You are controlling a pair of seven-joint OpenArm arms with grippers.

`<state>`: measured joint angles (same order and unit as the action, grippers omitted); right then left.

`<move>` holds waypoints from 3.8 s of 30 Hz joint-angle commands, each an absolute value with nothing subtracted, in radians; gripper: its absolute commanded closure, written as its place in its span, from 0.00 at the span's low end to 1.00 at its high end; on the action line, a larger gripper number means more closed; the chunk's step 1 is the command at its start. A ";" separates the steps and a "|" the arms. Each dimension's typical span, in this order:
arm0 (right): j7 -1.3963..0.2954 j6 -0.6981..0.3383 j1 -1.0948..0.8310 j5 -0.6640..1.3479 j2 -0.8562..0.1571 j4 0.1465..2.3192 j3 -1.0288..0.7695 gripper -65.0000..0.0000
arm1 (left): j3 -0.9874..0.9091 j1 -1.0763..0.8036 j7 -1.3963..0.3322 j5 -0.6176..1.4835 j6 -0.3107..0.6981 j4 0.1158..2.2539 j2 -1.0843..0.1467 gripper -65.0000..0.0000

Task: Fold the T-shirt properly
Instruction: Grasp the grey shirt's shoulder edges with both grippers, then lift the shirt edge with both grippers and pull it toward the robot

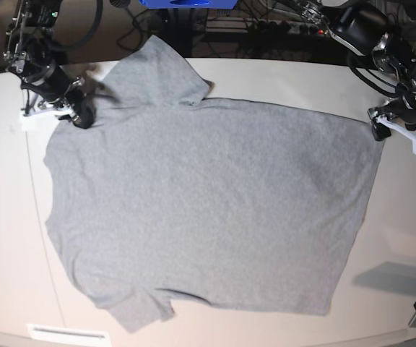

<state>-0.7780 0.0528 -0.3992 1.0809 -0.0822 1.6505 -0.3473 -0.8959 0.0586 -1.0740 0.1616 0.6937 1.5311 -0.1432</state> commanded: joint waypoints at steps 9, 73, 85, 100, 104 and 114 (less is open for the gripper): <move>-0.789 0.081 -0.401 1.047 -0.087 1.639 -0.348 1.00 | -0.866 0.090 -1.059 0.189 0.698 1.475 -0.151 0.16; -0.905 0.088 -0.363 1.047 -0.142 1.910 -0.351 1.00 | -0.789 -0.051 -1.161 0.185 0.698 1.819 -0.128 1.00; -0.952 0.088 -0.242 1.047 -0.143 1.933 -0.352 1.00 | -0.852 0.051 -1.199 0.183 0.698 1.830 -0.128 1.00; -1.009 0.090 -0.128 1.047 -0.143 1.885 -0.354 1.00 | -0.851 0.156 -1.201 0.183 0.698 1.817 -0.088 1.00; -1.003 0.090 -0.114 1.046 -0.168 1.873 -0.352 1.00 | -0.852 0.208 -1.196 0.183 0.698 1.748 -0.087 1.00; -1.000 0.085 -0.050 1.046 -0.171 1.767 -0.354 1.00 | -0.854 0.274 -1.188 0.191 0.698 1.678 -0.085 1.00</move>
<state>-1.0145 0.0956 -0.0654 1.0252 -0.1619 1.7542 -0.3496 -0.8551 0.2584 -1.2110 0.1825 0.7002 1.6657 -0.0696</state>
